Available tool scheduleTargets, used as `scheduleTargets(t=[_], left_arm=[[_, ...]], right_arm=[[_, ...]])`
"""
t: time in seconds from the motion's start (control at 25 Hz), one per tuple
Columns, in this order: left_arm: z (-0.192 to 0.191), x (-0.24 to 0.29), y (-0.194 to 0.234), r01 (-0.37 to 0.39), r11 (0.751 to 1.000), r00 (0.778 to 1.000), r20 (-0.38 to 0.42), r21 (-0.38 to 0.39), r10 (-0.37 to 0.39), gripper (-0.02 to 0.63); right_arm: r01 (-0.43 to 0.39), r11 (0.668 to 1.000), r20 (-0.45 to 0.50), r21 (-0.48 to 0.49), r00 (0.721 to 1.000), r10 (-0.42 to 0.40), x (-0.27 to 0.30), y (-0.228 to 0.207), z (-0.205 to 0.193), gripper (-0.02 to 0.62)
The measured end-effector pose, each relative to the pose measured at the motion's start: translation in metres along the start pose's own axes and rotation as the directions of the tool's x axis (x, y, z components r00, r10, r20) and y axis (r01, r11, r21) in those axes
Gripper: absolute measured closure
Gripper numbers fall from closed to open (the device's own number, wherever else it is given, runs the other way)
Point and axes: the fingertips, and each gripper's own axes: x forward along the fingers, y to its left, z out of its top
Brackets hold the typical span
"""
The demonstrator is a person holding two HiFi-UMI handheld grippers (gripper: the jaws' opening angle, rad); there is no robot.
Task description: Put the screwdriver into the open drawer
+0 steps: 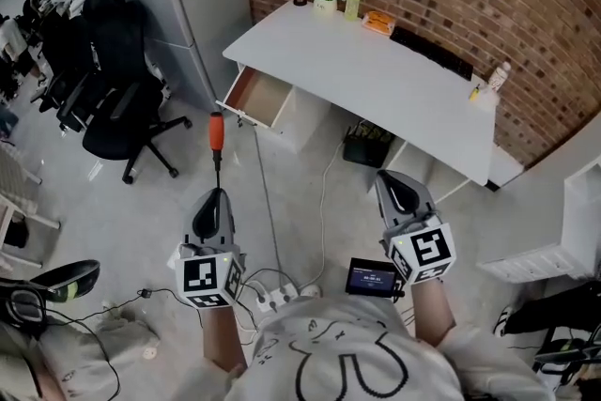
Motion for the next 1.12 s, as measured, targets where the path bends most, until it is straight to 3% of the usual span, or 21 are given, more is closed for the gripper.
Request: scheduleTargets(t=[0.56, 1.12], left_arm=[[-0.016, 0.059, 0.03, -0.041, 0.999, 0.999, -0.028, -0.024, 0.04, 0.586], [-0.024, 0.217, 0.071, -0.057, 0.998, 0.995, -0.079, -0.029, 0.055, 0.586]], right_arm=[[-0.036, 0.999, -0.032, 0.0, 0.999, 0.036, 0.073, -0.026, -0.016, 0.575], [-0.082, 0.997, -0.049, 0.015, 0.995, 0.083, 0.233, -0.095, -0.03, 0.575]])
